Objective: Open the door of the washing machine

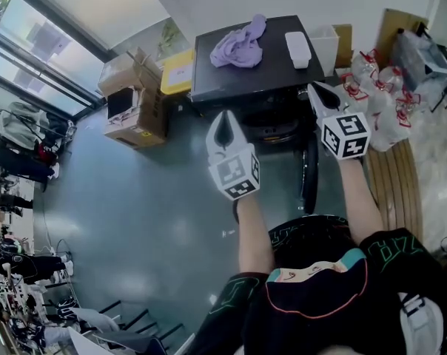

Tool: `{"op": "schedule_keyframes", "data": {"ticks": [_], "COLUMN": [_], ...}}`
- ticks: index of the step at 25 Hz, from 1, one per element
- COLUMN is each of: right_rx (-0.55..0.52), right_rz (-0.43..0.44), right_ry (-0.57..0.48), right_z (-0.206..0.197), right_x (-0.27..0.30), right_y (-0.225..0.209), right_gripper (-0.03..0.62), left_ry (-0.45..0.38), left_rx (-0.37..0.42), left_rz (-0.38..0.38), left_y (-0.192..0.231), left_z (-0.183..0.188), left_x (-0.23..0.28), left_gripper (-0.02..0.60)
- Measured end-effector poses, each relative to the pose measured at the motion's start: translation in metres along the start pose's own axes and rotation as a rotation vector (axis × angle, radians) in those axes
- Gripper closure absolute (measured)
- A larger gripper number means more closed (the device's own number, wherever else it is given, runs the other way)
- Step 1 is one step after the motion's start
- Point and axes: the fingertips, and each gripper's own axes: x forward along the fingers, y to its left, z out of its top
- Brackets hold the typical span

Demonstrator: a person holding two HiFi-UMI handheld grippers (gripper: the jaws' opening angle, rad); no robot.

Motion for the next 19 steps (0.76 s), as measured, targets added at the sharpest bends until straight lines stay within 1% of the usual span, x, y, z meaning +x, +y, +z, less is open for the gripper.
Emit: {"op": "schedule_keyframes", "data": {"ticks": [5, 15, 19], "right_rx": [-0.013, -0.031, -0.056], "right_rz": [-0.006, 0.003, 0.009], "right_ry": [-0.007, -0.028, -0.028], "right_z": [0.002, 0.006, 0.008], "right_x": [0.004, 0.012, 0.016], "right_y": [-0.009, -0.019, -0.021], "right_gripper": [0.591, 0.591, 0.591], "left_ry": [-0.009, 0.019, 0.02], "left_rx": [0.009, 0.111, 0.135], "left_rz": [0.006, 0.013, 0.016], "left_y": [-0.001, -0.01, -0.012], "left_z": [0.001, -0.002, -0.001], "left_x": [0.006, 0.021, 0.028], "left_gripper": [0.571, 0.571, 0.571]}}
